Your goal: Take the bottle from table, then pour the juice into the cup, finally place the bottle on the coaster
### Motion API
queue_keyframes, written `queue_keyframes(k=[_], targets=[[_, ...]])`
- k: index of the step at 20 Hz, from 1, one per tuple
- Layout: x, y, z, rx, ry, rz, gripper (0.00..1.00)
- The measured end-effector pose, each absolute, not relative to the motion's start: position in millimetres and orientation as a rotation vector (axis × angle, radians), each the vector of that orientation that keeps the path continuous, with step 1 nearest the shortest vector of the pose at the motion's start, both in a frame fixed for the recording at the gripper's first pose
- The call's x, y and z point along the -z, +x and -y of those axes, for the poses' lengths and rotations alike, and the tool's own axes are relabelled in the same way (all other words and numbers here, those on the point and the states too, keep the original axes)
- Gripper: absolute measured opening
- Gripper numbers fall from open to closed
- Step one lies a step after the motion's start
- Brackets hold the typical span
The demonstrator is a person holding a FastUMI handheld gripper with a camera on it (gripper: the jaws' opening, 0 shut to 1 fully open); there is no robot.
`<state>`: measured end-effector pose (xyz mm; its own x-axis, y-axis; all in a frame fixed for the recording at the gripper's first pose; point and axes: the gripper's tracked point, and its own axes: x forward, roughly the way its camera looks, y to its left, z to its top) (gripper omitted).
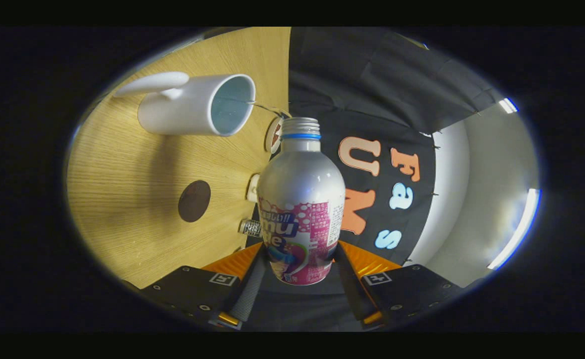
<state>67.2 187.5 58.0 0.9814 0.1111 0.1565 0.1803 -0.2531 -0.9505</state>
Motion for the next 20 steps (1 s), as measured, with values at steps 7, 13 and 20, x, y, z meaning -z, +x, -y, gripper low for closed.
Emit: queue_keyframes(k=[7, 13, 20], targets=[[-57.9, 68.1, -188.7, 0.069, -1.846, 0.215, 0.76], [-56.7, 66.6, -189.2, 0.06, -1.863, 0.204, 0.76], [-53.9, 65.6, -191.5, 0.039, -1.871, 0.192, 0.76]])
